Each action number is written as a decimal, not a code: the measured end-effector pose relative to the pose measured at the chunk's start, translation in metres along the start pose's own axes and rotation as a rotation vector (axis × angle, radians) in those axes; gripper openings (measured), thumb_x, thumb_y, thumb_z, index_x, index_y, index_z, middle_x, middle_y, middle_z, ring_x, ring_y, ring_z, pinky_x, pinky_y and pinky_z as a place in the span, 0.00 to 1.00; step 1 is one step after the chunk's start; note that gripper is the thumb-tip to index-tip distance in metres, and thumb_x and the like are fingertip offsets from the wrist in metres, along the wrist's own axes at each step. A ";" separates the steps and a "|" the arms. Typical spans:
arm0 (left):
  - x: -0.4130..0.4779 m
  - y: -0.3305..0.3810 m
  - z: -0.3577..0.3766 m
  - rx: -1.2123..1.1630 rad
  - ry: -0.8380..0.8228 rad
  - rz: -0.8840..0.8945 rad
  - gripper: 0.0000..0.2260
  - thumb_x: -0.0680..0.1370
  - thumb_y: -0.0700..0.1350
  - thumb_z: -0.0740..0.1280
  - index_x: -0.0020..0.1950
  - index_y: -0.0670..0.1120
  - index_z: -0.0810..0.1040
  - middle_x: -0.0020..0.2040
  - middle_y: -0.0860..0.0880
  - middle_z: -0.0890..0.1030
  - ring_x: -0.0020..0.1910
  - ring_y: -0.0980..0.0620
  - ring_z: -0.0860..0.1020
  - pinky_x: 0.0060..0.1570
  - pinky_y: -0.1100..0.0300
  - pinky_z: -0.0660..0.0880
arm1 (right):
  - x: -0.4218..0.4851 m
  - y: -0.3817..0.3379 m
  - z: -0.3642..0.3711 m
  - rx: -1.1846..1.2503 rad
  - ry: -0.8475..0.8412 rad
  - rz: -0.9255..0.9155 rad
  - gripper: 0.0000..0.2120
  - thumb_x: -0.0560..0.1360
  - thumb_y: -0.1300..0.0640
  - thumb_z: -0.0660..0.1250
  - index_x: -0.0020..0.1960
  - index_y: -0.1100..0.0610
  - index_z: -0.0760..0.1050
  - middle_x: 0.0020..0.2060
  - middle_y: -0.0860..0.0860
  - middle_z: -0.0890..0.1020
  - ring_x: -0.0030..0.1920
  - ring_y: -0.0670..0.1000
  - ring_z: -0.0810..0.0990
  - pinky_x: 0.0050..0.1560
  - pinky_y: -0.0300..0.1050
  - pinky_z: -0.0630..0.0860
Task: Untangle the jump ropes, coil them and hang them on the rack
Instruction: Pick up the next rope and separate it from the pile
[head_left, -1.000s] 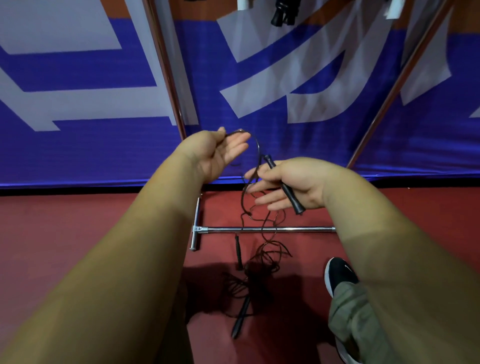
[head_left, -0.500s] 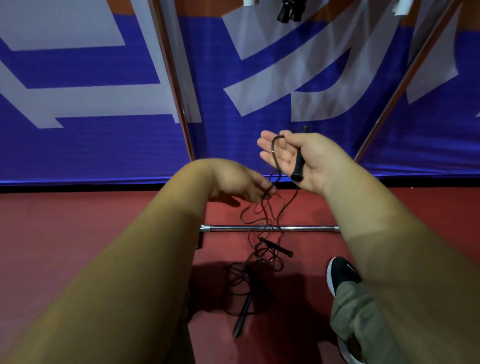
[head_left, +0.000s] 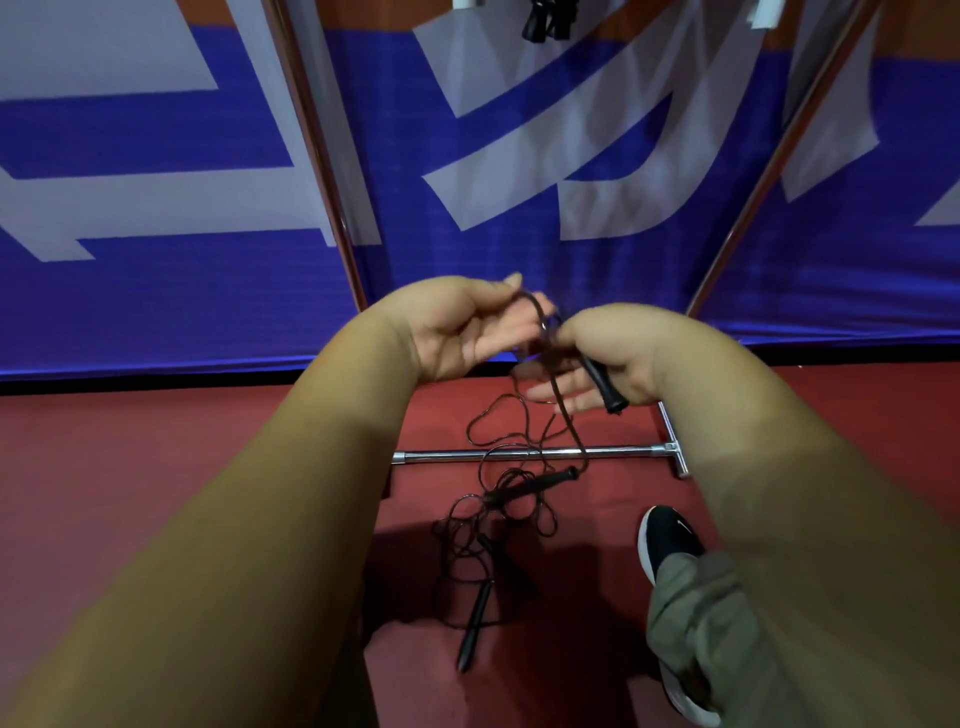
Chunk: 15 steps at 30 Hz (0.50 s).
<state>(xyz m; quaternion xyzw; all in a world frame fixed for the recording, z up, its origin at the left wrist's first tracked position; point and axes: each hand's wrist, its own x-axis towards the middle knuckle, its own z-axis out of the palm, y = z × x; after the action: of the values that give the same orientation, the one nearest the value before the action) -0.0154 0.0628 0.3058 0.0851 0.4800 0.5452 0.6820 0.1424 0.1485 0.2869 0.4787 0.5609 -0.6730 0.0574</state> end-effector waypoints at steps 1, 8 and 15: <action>0.001 0.002 -0.002 -0.103 0.040 0.051 0.09 0.86 0.39 0.63 0.51 0.36 0.79 0.42 0.39 0.87 0.37 0.47 0.88 0.37 0.56 0.85 | -0.003 0.001 0.003 -0.064 -0.099 0.009 0.15 0.89 0.51 0.55 0.62 0.53 0.79 0.55 0.51 0.89 0.61 0.53 0.86 0.70 0.57 0.76; 0.011 0.022 -0.041 -0.577 0.251 0.273 0.13 0.87 0.34 0.57 0.71 0.35 0.73 0.56 0.33 0.85 0.58 0.40 0.85 0.42 0.47 0.86 | -0.012 -0.002 0.015 -0.018 -0.440 -0.082 0.17 0.89 0.47 0.56 0.68 0.55 0.77 0.61 0.55 0.86 0.66 0.57 0.84 0.65 0.58 0.78; 0.005 0.029 -0.059 -0.379 0.452 0.337 0.14 0.85 0.30 0.48 0.53 0.32 0.73 0.53 0.39 0.77 0.62 0.40 0.80 0.68 0.47 0.75 | -0.012 -0.004 0.017 -0.009 -0.462 -0.218 0.16 0.89 0.52 0.58 0.74 0.48 0.73 0.64 0.57 0.86 0.67 0.56 0.83 0.79 0.63 0.64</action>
<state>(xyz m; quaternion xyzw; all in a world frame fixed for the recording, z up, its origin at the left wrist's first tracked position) -0.0788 0.0541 0.2903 -0.0879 0.4884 0.7349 0.4622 0.1370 0.1310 0.2965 0.2487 0.5841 -0.7643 0.1133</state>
